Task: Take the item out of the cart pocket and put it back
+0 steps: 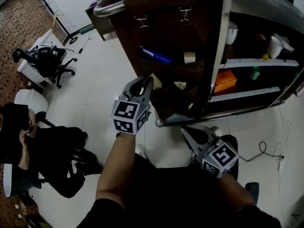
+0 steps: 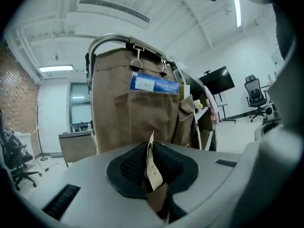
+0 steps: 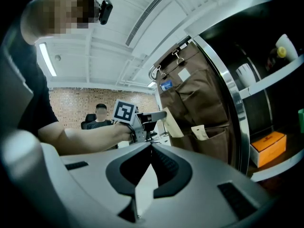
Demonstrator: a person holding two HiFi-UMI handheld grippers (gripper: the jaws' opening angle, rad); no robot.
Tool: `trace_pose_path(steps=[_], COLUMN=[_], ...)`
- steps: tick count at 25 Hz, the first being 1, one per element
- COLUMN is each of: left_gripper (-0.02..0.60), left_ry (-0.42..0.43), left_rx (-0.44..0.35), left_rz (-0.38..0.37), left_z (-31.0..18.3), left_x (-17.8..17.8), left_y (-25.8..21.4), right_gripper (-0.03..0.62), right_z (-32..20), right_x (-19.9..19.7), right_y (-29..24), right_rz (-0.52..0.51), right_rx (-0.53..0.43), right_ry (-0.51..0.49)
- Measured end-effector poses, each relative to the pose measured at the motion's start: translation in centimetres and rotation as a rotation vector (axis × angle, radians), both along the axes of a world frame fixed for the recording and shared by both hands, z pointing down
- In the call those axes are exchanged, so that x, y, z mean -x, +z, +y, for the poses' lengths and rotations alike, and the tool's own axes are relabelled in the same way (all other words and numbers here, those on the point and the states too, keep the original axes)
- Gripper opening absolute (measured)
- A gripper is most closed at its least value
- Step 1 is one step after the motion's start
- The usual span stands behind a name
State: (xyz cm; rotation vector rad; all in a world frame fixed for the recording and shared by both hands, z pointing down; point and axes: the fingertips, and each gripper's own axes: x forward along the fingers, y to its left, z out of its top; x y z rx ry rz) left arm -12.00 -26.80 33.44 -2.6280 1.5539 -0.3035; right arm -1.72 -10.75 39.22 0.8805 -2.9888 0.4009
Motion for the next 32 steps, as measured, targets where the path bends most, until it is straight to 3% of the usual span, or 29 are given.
trace_pose_path(steps=[10,15,19,24,27,32], left_gripper=[0.034,0.034,0.034,0.034,0.034,0.034], left_ry=[-0.049,-0.056,-0.034,-0.018,-0.005,-0.049], left_rx=[-0.122,-0.149,-0.155,-0.068,-0.025,-0.002], left_rz=[0.115,0.145,0.175,0.220,0.209,0.218], left_z=[7.3,11.7,14.9,17.4,18.4,18.7], left_x=[2.7,2.9,2.0,0.6,-0.2,-0.2], left_y=[-7.7,-8.6,-7.9,-4.0,-1.3,1.9], right_gripper=[0.017,0.017,0.017,0.017,0.017,0.017], right_z=[0.3,0.7,1.1,1.6,1.6,1.5], right_x=[0.5,0.6,0.6,0.7,0.7,0.7], right_y=[-0.4,-0.5,-0.8,-0.8,-0.7,-0.7], right_rz=[-0.016,-0.011,-0.007,0.006,0.011,0.014], right_rx=[-0.020,-0.025,-0.031,-0.019,-0.020,-0.020], right_ry=[-0.005,-0.015,-0.025,-0.037,-0.036,-0.033])
